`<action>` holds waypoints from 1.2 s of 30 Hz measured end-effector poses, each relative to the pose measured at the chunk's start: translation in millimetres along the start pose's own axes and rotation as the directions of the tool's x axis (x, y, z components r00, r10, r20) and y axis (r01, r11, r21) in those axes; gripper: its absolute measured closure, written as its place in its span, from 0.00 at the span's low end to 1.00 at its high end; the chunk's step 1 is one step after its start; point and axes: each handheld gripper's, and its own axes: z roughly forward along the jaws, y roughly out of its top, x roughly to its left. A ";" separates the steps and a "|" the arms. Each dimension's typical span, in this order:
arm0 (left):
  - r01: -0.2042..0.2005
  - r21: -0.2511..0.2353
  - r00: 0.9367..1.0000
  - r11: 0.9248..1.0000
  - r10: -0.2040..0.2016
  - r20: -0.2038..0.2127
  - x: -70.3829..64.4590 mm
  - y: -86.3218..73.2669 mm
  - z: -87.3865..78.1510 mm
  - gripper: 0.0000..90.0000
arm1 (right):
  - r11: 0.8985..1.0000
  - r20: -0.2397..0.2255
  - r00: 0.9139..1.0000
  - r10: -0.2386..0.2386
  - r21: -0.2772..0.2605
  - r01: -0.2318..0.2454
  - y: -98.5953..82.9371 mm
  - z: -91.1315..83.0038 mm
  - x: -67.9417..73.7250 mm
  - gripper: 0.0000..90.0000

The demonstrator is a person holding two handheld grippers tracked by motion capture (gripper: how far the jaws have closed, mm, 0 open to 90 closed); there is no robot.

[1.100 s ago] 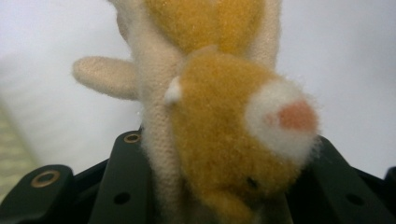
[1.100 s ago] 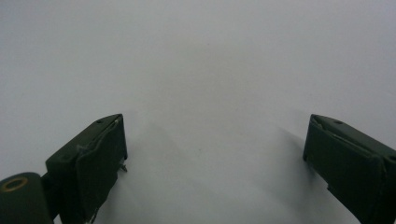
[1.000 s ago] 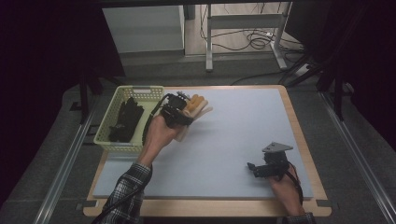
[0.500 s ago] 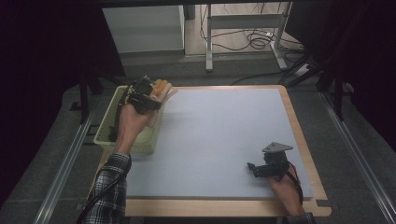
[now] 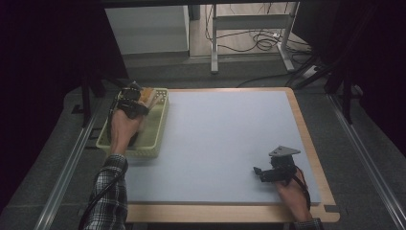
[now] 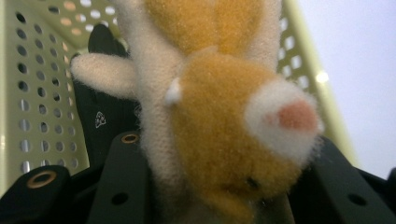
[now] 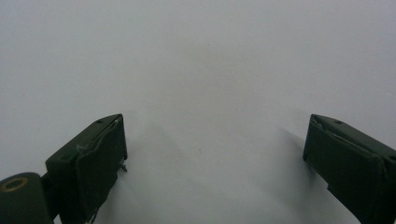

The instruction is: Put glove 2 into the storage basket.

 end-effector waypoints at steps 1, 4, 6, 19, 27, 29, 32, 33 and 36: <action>0.002 0.009 1.000 1.000 -0.002 -0.002 0.8 -0.7 5.2 0.62 | 1.000 0.000 1.000 0.002 0.001 -0.002 0.1 -0.1 0.2 0.07; 0.003 0.036 1.000 0.999 -0.003 -0.001 1.2 -2.7 20.1 0.62 | 1.000 0.000 1.000 0.002 0.000 -0.002 0.1 -0.1 0.2 0.07; -0.004 0.054 1.000 0.999 0.004 0.005 -0.6 -3.4 29.3 0.62 | 1.000 0.000 1.000 0.000 0.000 0.000 0.0 0.0 0.0 0.07; -0.029 0.141 0.996 0.990 0.017 0.086 -13.2 -0.9 70.2 0.49 | 1.000 -0.001 1.000 0.003 0.000 -0.003 0.0 -0.1 0.1 0.07; -0.059 0.088 0.994 0.994 0.051 0.092 -7.2 0.7 42.3 0.18 | 1.000 -0.001 1.000 0.003 0.001 -0.003 0.0 -0.1 0.2 0.07; -0.065 0.054 0.994 0.996 0.060 0.095 -4.9 2.2 29.1 0.17 | 1.000 -0.001 1.000 0.003 0.000 -0.003 0.0 -0.1 0.2 0.07; -0.046 0.009 0.996 0.999 0.045 0.082 4.3 3.1 11.4 0.20 | 1.000 -0.001 1.000 0.003 0.001 -0.003 0.1 -0.1 0.2 0.07; -0.032 0.001 0.997 0.999 0.032 0.066 8.0 2.7 7.6 0.23 | 1.000 0.000 1.000 0.003 0.001 -0.003 0.0 -0.1 0.2 0.07; -0.018 0.006 1.000 1.000 0.017 0.021 18.7 -2.0 5.4 0.42 | 1.000 -0.001 1.000 0.003 0.001 -0.003 0.1 -0.1 0.2 0.07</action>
